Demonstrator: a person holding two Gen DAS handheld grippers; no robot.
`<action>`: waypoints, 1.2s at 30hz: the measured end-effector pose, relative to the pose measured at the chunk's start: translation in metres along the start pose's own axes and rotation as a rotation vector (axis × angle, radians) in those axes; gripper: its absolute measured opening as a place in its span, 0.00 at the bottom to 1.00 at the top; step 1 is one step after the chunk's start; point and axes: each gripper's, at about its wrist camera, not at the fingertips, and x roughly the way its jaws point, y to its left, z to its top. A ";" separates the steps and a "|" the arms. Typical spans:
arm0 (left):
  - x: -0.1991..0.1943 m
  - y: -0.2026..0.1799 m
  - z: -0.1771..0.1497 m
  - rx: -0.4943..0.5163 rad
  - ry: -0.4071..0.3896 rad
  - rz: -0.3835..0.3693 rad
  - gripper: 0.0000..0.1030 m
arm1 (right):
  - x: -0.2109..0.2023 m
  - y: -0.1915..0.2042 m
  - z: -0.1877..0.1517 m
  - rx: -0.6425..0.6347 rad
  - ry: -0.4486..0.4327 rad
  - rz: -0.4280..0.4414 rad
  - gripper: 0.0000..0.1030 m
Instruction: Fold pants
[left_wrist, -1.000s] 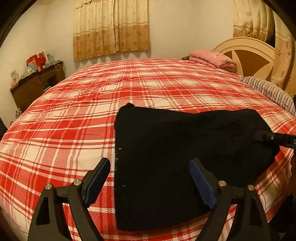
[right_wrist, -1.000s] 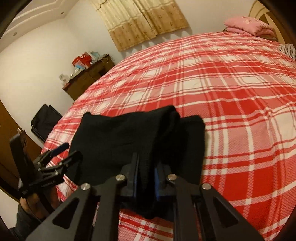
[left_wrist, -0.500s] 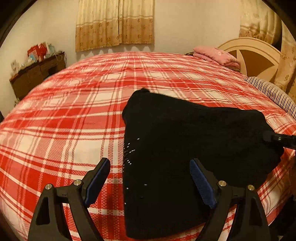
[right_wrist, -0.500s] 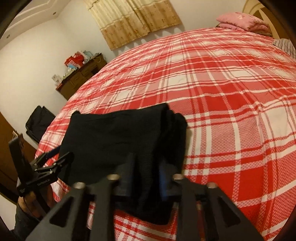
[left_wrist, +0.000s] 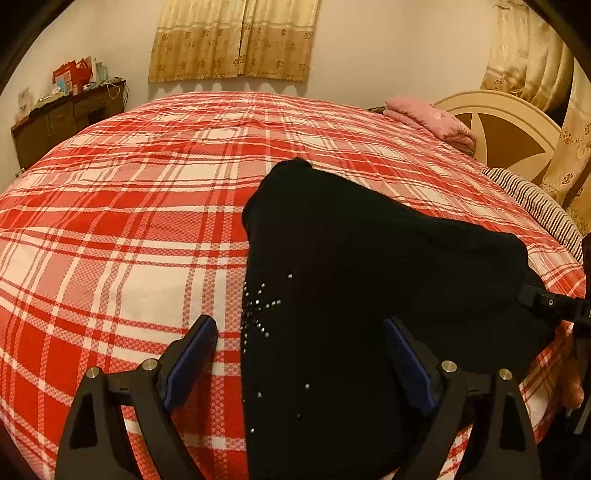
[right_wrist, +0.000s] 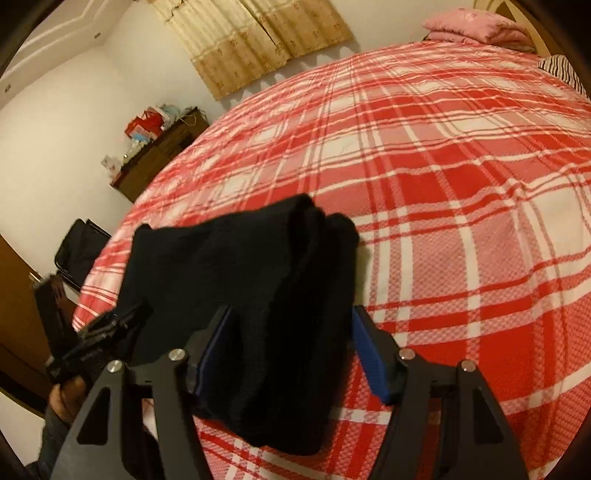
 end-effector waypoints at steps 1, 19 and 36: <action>0.001 0.001 0.000 -0.001 0.001 -0.004 0.91 | 0.000 0.001 0.000 -0.007 -0.001 -0.003 0.66; -0.009 0.016 -0.001 -0.041 -0.012 -0.203 0.50 | 0.000 0.003 0.004 0.016 0.004 0.101 0.32; -0.072 0.080 0.019 -0.234 -0.193 -0.268 0.17 | -0.009 0.084 0.057 -0.199 -0.040 0.171 0.29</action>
